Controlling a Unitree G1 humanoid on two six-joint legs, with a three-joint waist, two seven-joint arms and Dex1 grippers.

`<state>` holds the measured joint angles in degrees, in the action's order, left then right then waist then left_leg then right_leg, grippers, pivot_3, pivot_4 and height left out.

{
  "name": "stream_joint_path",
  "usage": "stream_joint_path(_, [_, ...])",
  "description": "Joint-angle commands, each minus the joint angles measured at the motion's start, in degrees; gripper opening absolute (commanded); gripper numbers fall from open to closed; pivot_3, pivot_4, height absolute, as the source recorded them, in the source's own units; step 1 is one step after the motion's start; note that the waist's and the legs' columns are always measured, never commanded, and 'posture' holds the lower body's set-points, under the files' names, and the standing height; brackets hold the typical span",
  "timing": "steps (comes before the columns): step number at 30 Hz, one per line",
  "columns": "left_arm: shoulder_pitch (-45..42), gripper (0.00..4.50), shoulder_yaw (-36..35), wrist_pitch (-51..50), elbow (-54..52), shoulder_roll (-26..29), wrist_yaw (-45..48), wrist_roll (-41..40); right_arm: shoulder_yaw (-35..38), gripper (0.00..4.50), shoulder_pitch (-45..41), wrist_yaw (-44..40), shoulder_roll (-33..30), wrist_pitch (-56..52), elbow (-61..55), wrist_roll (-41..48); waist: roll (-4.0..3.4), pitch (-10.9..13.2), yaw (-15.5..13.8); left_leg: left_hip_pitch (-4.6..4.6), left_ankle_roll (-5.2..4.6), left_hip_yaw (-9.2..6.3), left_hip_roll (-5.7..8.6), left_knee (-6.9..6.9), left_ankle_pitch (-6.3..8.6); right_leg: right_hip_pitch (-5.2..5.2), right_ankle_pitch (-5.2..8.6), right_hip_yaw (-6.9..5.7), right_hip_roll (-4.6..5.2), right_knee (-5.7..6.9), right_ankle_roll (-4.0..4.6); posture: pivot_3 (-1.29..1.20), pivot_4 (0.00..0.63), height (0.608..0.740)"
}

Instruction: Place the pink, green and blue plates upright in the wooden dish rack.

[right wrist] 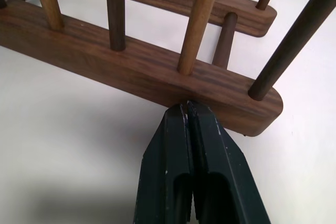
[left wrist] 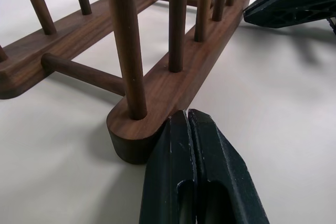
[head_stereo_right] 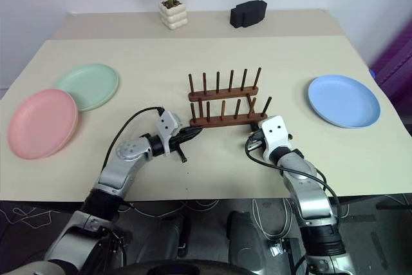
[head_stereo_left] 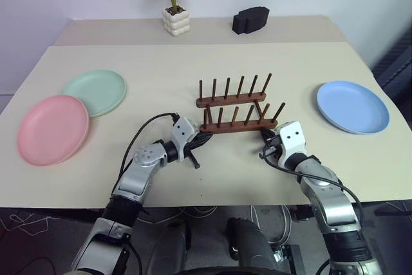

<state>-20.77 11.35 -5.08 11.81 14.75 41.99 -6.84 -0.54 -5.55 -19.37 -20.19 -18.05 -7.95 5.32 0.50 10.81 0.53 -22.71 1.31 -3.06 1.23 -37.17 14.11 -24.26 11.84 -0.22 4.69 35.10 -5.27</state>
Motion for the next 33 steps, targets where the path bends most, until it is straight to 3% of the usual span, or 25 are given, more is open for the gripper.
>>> stream_joint_path(1, [-0.4,0.00,-1.2,1.3,2.1,0.2,-1.5,0.7,-0.3,0.07,-2.0,0.4,0.8,2.1,1.5,-0.8,0.00,0.0,0.0,0.01,0.00,0.00,0.00,0.00,0.00,0.00,0.00,0.00,-0.01,0.00,0.00,0.00,0.150,0.739])
stream_joint_path(15, [-3.2,0.00,-2.1,3.9,6.6,-0.3,-4.0,1.2,-1.2,0.07,-5.0,-0.8,2.1,4.8,5.2,-1.8,0.00,0.0,0.1,0.16,0.00,0.00,0.00,0.02,0.00,0.15,-0.01,0.00,-0.02,0.02,-0.01,0.00,0.150,0.739])
stream_joint_path(19, [-0.3,0.00,-4.0,1.5,1.0,2.5,-0.6,-2.4,-2.6,0.07,-1.8,-7.4,-1.8,5.6,-0.7,-0.4,0.00,0.0,0.3,0.16,0.00,0.00,0.00,0.05,0.00,0.15,0.00,0.00,-0.02,0.01,-0.01,0.00,0.150,0.739])
stream_joint_path(23, [4.6,1.29,-12.0,-5.2,-8.9,9.8,3.5,-11.3,-0.7,0.00,2.0,-16.3,-7.7,3.7,-9.6,5.7,0.02,0.1,0.6,0.15,-0.09,-0.05,-0.09,0.20,0.05,-0.01,-0.02,0.02,-0.05,0.05,0.02,0.00,0.150,0.739])
stream_joint_path(29, [5.9,4.45,-26.6,-13.3,-15.4,15.8,-0.4,-21.0,0.5,0.00,-1.2,-22.3,-10.8,0.5,-13.4,12.5,0.12,0.1,0.1,0.16,-0.08,-0.22,-0.20,0.09,0.06,0.06,0.05,0.00,-0.04,0.00,0.03,0.00,0.150,0.739])
stream_joint_path(33, [6.4,4.48,-35.0,-16.6,-16.8,17.4,-6.7,-23.9,-1.5,0.00,-4.9,-24.4,-10.4,-0.6,-13.2,14.1,0.21,0.2,0.1,0.11,-0.08,-0.21,-0.18,0.11,0.06,0.02,0.03,0.01,0.02,-0.05,0.01,0.00,0.150,0.739])
